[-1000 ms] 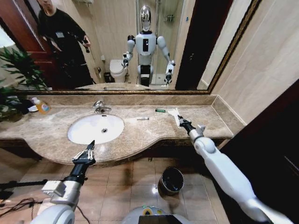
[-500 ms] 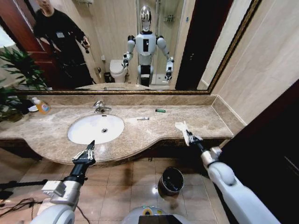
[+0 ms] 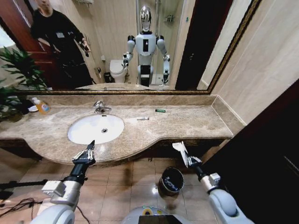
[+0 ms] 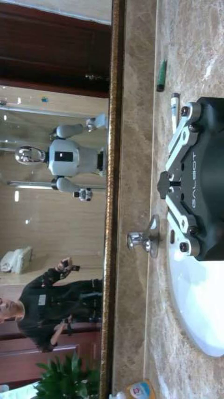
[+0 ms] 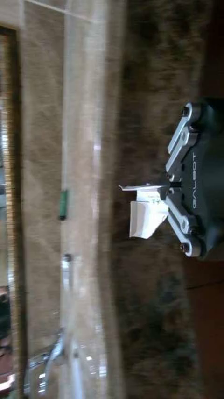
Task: Pick up the trash from the sink and place it in the trash bin.
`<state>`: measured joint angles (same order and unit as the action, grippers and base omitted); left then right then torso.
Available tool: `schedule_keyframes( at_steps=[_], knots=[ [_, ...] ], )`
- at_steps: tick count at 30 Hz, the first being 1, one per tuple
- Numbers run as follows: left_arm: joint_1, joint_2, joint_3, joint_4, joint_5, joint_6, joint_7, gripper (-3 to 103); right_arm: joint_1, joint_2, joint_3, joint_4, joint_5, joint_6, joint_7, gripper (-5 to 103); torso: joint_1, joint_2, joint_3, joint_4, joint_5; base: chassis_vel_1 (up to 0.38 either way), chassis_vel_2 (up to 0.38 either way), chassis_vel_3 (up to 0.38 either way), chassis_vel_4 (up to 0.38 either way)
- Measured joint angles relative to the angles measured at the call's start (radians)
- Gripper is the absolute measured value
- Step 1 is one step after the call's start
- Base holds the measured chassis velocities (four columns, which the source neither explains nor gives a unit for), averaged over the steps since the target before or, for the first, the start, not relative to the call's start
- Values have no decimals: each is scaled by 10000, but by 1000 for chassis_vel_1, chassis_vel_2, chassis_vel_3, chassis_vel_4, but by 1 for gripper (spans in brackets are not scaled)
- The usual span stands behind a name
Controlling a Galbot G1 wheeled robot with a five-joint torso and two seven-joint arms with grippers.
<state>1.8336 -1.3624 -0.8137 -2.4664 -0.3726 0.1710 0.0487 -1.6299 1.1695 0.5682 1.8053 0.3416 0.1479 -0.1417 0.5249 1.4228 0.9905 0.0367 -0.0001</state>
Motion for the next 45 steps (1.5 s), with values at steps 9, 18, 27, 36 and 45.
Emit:
schedule_keyframes(
  at_steps=[9, 18, 27, 36, 45],
  knots=[
    [0, 0, 0, 0, 0, 0, 0, 0, 778, 773, -355, -1824, -786, -22, 58, 0, 2, -1, 1, 2, 0, 0, 0, 0, 0],
    [0, 0, 0, 0, 0, 0, 0, 0, 1344, 1110, -674, -3770, -1162, 181, 107, 0, 2, -1, 1, 1, 1, 0, 0, 0, 0],
    [0, 0, 0, 0, 0, 0, 0, 0, 2033, 1389, -830, -5534, -1428, 556, 165, 0, 2, -1, 1, 1, 1, 0, 0, 0, 0],
    [0, 0, 0, 0, 0, 0, 0, 0, 2681, 1860, -964, -6156, -1657, 584, 219, 0, 2, -1, 1, 1, 1, 0, 0, 0, 0],
    [0, 0, 0, 0, 0, 0, 0, 0, 3363, 2183, -997, -7018, -2155, 412, 711, 7, 2, -2, 1, 1, 0, 0, 0, 0, 0]
  ],
)
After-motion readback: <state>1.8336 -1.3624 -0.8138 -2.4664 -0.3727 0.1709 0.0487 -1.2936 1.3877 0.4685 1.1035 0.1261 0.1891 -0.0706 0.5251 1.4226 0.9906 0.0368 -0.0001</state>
